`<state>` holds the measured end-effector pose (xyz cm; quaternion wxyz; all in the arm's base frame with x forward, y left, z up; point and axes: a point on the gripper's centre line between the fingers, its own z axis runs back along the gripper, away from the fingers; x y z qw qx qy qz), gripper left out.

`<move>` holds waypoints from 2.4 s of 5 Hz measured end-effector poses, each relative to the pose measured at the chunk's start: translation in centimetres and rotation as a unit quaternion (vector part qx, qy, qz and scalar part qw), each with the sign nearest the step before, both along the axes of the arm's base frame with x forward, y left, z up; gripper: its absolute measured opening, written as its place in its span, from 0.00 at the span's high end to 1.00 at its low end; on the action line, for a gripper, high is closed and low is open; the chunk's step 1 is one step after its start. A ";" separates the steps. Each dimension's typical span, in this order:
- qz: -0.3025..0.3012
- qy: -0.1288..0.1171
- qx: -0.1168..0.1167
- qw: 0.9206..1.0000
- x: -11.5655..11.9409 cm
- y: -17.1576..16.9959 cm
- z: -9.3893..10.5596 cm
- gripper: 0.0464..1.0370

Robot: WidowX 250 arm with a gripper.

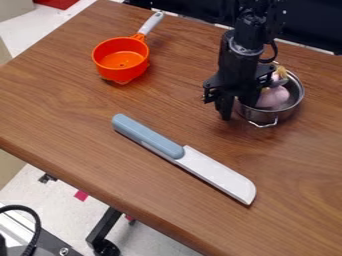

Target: Moved the silver pot near the knife.

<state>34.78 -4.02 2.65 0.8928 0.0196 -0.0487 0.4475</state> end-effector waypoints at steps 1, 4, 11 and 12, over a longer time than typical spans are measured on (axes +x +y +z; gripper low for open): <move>-0.015 -0.007 -0.003 1.000 -0.1 -0.1 -0.4 0.86; -0.123 -0.025 -0.022 0.992 -1.3 -0.3 -0.2 0.97; 0.022 -0.097 -0.035 0.994 1.8 2.9 3.5 0.99; 0.059 -0.086 -0.031 0.994 1.5 5.4 3.5 0.99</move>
